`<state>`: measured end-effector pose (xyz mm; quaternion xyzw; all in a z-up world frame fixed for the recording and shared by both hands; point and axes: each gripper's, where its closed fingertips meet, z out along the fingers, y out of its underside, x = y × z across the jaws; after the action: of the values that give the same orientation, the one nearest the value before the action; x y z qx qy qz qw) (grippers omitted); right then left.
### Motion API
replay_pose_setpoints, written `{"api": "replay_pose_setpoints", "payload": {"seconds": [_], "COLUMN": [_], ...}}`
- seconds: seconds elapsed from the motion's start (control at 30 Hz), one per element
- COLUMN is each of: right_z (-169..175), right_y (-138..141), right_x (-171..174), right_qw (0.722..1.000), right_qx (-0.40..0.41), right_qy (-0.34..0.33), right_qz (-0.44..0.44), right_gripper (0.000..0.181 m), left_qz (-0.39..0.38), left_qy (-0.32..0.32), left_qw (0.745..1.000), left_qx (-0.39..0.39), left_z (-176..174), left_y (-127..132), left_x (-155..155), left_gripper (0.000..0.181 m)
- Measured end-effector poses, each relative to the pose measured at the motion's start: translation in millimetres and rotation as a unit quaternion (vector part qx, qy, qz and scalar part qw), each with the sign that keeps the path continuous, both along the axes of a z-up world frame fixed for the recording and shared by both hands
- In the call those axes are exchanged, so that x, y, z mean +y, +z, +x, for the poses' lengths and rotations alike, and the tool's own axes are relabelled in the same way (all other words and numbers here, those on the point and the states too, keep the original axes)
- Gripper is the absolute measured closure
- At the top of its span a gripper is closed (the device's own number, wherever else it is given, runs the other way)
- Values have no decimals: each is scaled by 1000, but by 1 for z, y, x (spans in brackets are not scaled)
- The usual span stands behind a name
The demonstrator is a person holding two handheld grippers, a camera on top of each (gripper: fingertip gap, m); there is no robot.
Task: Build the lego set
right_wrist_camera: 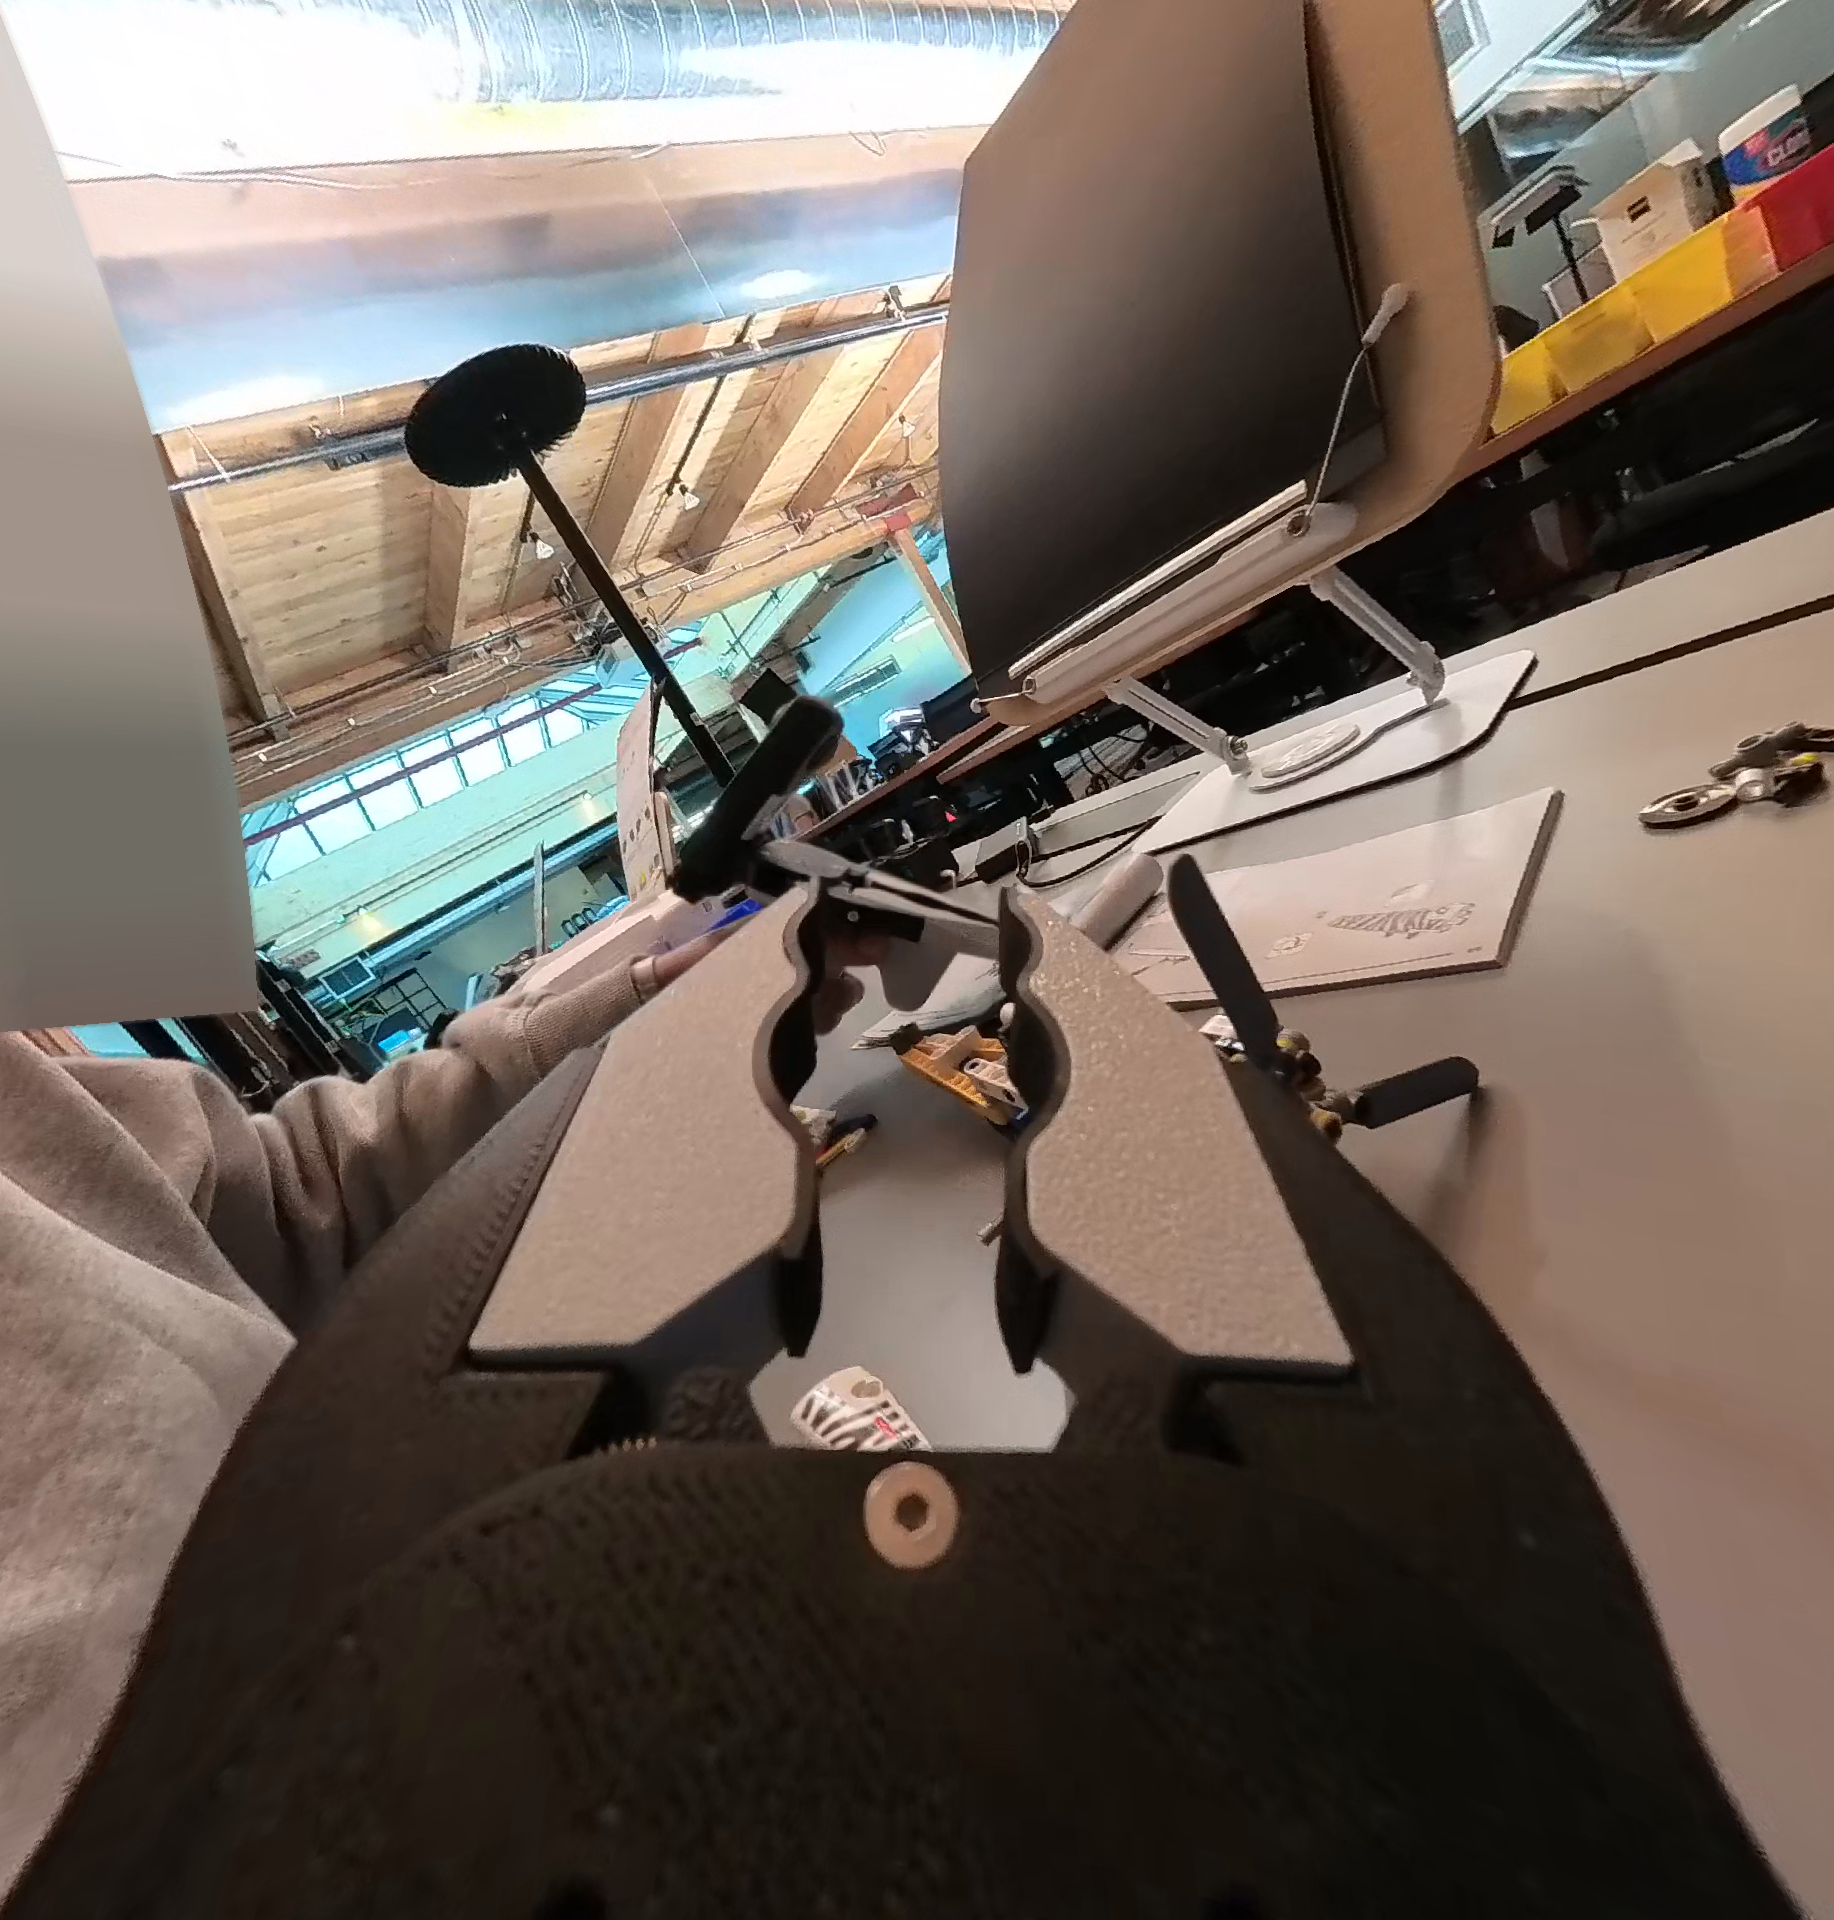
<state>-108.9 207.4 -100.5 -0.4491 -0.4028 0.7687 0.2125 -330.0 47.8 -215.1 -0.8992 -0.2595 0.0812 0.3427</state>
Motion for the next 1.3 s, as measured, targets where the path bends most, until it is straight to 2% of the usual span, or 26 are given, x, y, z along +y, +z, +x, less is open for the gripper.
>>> {"api": "replay_pose_setpoints", "payload": {"seconds": [0.13,0.37,0.47,0.57,0.7,0.8,0.9,1.03,1.2,1.3], "right_z": [1,1,3,3,2,0,-1,-2,-9,-12], "right_y": [1,2,5,5,4,4,4,6,-1,-3], "right_x": [0,-1,1,-1,-4,-5,-2,3,-7,-15], "right_qw": [1000,1000,999,999,999,998,996,994,988,982], "right_qx": [4,8,18,19,16,15,16,22,9,6], "right_qy": [-5,-12,-21,-21,-18,-21,-35,-55,-57,-63], "right_qz": [6,22,29,35,42,55,82,96,142,179], "right_gripper": [152,154,157,157,156,157,157,156,156,158], "left_qz": [-27,-26,-21,8,82,185,288,358,393,404], "left_qy": [15,23,24,31,25,-4,-42,-73,-106,-89], "left_qw": [999,999,999,998,990,978,956,930,911,905], "left_qx": [23,17,36,62,108,99,43,21,66,95], "left_z": [-4,1,7,18,58,111,164,206,228,224], "left_y": [-12,-13,0,24,72,97,100,90,98,102], "left_x": [-22,-27,-28,-29,-23,-6,15,37,46,47], "left_gripper": [167,169,171,171,171,172,169,167,176,178]}}
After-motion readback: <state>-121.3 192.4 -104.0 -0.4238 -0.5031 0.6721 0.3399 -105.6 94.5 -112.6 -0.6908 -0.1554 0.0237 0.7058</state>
